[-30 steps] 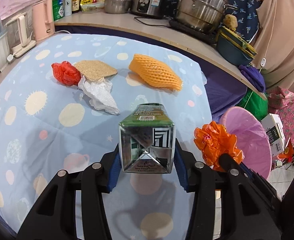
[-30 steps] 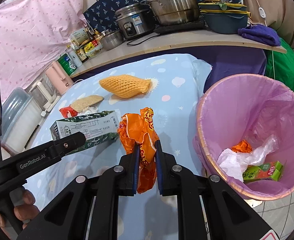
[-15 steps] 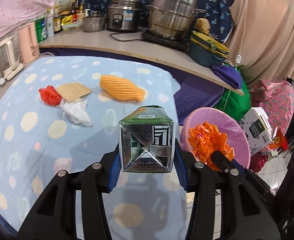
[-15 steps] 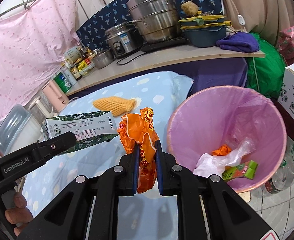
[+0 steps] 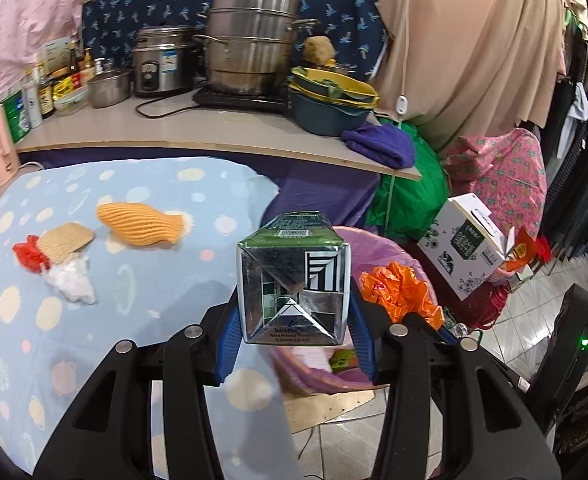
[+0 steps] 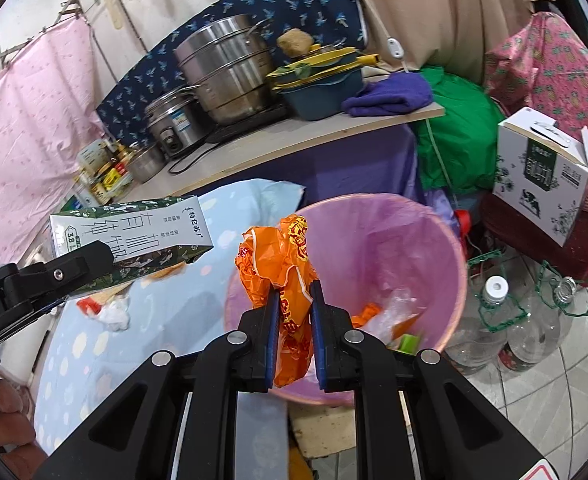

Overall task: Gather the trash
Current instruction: 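Carry the wrapper and green carton over the bin and release both inside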

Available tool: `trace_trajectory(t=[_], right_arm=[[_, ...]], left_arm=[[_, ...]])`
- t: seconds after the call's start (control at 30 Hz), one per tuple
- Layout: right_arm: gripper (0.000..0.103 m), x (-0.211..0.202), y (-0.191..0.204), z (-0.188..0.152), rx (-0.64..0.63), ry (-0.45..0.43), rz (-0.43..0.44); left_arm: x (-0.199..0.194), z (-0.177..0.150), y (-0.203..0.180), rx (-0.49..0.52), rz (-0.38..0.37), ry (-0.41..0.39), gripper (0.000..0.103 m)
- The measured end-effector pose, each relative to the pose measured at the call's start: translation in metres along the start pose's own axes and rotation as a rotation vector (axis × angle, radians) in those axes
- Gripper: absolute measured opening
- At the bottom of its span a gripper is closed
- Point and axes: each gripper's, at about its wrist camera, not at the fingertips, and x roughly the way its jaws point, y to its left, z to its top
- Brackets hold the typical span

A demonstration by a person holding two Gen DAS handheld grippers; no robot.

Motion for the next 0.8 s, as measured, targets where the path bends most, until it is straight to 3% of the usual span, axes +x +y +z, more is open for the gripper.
trace_trajectory(t=[0.23,0.67,0.8], right_arm=[[0.014,0.009,-0.026,0.004,0.038,0.002,-0.059],[0.014,0.037,-0.040,0.009,0.049,0.027,-0.103],[0.020,0.041,-0.042,0.010,0.072,0.026,-0.120]], left_arm=[[0.032,-0.003,-0.022,0.044,-0.018,0.043,0.045],[0.076,-0.011,-0.032,0.075,-0.009,0.109,0.045],[0.082,-0.011,-0.030,0.065,-0.012,0.123,0.046]])
